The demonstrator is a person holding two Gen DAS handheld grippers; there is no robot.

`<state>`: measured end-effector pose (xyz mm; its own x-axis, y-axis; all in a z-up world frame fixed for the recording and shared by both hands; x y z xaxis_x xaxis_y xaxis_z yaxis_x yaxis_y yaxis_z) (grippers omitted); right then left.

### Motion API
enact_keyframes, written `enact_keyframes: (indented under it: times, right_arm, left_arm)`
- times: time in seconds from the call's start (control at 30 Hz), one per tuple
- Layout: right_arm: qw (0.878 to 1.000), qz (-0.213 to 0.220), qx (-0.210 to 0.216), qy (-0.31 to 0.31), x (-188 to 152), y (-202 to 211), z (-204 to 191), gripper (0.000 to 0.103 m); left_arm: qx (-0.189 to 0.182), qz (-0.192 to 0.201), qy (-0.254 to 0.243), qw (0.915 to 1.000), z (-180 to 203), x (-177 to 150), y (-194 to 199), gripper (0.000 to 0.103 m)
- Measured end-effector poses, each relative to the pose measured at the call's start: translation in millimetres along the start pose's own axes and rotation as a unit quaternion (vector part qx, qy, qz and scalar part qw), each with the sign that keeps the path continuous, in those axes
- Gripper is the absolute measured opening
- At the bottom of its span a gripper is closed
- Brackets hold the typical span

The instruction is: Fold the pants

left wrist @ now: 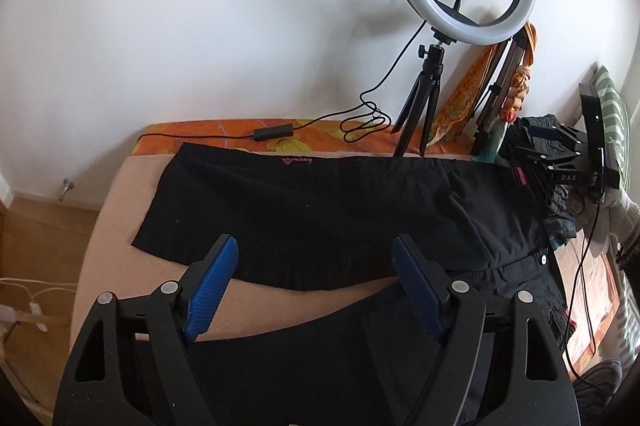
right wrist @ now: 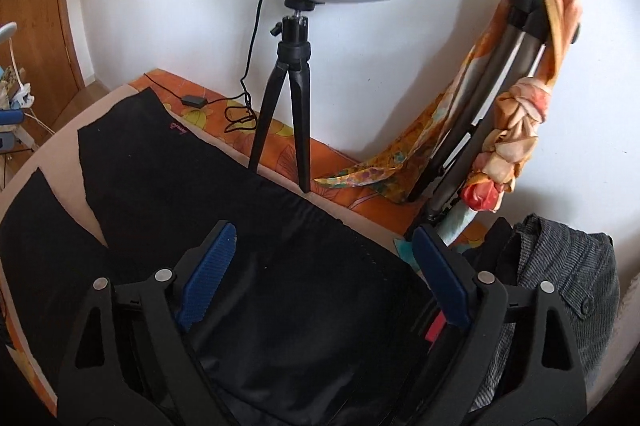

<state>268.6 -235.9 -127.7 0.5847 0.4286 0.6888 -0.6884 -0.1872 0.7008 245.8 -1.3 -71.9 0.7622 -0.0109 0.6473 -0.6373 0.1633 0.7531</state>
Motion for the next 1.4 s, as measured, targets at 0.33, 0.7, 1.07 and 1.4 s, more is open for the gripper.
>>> enact_keyframes:
  times: [0.33, 0.7, 1.07, 1.4]
  right_arm:
    - [0.997, -0.060, 0.024, 0.039, -3.7, -105.9, -0.3, 0.092]
    - [0.989, -0.125, 0.077, 0.029, -18.4, -159.9, 11.0, 0.092]
    - [0.982, -0.153, 0.109, 0.030, -26.1, -163.6, 5.4, 0.051]
    - [0.990, -0.112, 0.079, 0.045, -25.6, -119.1, 4.1, 0.011]
  left_arm:
    - [0.021, -0.034, -0.035, 0.9986, -2.4, 17.3, -68.4, 0.078]
    - [0.015, -0.062, -0.026, 0.9976, -0.5, 12.5, -111.3, 0.078]
    - [0.019, -0.055, 0.009, 0.9983, -14.1, 20.1, -114.8, 0.078]
    - [-0.006, -0.066, 0.072, 0.9952, -25.9, 26.0, -122.2, 0.078]
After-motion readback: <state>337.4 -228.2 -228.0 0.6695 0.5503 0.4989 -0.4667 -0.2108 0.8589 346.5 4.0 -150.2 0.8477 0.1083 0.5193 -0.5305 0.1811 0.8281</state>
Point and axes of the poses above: each gripper's, at about its wrist camera, not at the fingertips, and y roughly against the way its jaws point, z to its right, x to its top, the point moved 10 cm from there along -y, roughly the way its jaws point, and after that the axes turned 2 degrees about -z, right-handed, at the moved point
